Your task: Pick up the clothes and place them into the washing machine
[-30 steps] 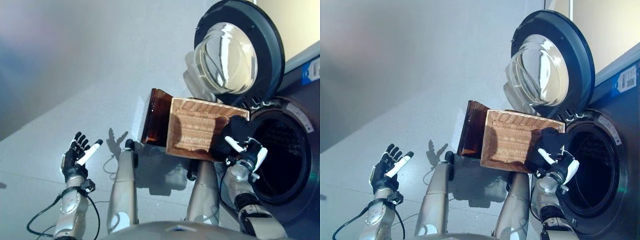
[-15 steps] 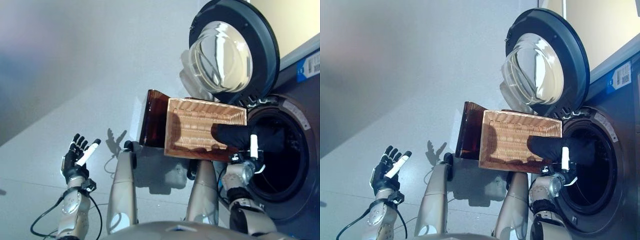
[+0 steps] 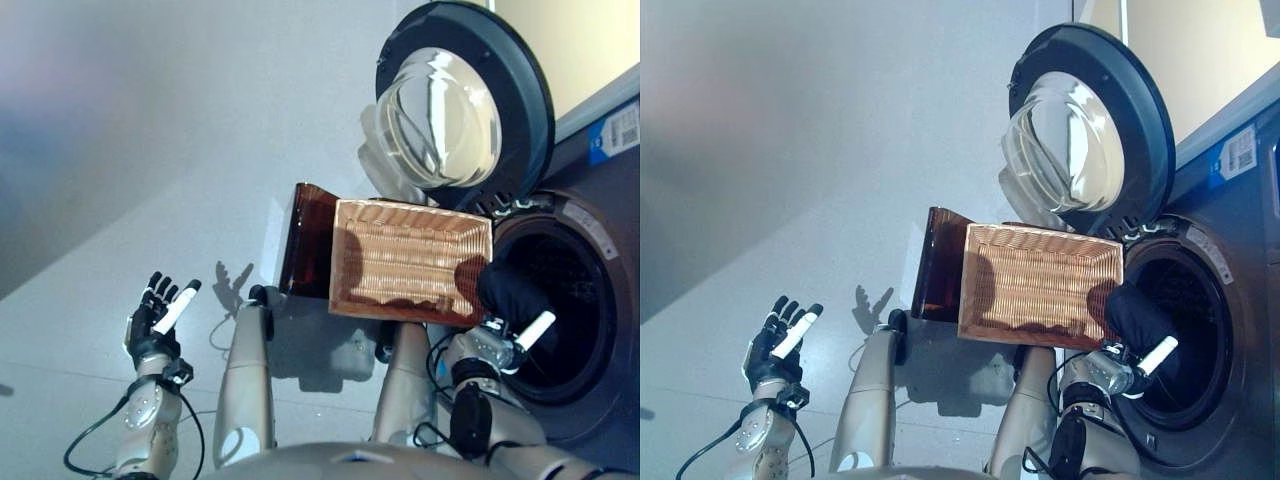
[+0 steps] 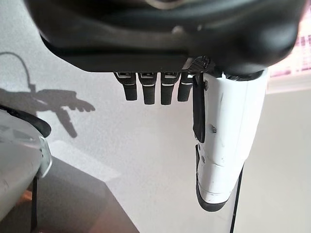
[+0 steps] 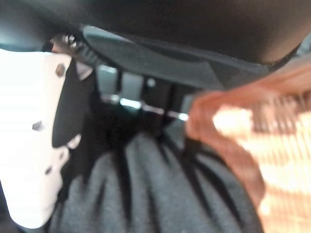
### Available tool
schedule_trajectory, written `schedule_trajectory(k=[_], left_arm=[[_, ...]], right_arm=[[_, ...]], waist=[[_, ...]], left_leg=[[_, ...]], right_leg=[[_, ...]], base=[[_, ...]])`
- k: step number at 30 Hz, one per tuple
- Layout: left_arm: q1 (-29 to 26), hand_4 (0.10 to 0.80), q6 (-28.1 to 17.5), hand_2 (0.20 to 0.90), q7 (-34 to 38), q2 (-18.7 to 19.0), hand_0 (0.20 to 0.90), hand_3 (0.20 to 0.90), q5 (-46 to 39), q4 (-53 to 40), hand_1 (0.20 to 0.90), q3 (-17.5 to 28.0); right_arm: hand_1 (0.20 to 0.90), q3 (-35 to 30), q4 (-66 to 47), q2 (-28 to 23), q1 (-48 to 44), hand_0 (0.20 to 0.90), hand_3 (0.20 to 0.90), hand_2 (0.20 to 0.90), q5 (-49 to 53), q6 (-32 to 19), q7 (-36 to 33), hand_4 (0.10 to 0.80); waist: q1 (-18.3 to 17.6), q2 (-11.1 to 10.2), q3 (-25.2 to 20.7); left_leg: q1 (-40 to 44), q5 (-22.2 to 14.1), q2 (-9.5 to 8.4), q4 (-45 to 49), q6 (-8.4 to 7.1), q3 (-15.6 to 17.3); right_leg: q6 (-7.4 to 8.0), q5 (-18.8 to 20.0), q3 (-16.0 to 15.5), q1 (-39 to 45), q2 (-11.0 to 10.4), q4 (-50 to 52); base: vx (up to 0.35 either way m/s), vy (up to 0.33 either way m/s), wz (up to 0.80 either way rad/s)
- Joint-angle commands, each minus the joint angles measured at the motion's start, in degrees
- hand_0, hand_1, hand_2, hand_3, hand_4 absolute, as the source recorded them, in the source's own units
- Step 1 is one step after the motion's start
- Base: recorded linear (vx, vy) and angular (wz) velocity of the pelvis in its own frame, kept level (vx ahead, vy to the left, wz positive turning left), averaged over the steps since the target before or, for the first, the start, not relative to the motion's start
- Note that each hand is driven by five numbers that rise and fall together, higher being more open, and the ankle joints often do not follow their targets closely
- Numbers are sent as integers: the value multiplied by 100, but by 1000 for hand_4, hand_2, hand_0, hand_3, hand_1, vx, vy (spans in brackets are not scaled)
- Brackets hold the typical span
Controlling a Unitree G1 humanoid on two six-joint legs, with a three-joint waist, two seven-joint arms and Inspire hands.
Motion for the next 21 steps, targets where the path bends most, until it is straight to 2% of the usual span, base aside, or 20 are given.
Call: schedule_trajectory(k=[1,11,15,21], left_arm=[[53,800,-332,900,-59,244,900,900,-18,-399,900,31],[165,800,-311,900,-149,429,900,900,-68,-349,900,33],[183,800,-302,900,-200,574,900,900,-45,-458,900,-26],[213,800,-314,900,-215,700,900,900,-24,-578,900,-126]], right_arm=[[200,-383,149,-946,-98,200,200,200,10,-739,-132,300],[200,-900,727,-2147,-143,200,200,200,-148,-789,-688,300],[200,-946,1021,-2726,-315,200,200,200,-320,-712,-950,300],[200,-754,1086,-3216,-650,200,200,200,-587,-727,-1266,300]], waist=[[3,246,-123],[-16,244,-213],[0,249,-215],[20,257,-237]], left_leg=[[-82,-145,88,127,34,-124],[-122,-168,99,142,32,-106],[-156,-181,113,187,38,-105],[-176,-154,120,161,40,-73]], right_leg=[[-12,534,225,4,-53,-294],[13,523,219,-22,-71,-302],[27,544,243,-66,-76,-298],[41,575,249,-87,-79,-325]], base=[[5,7,-4],[2,1,-1],[-2,1,-1],[-3,2,-2]])
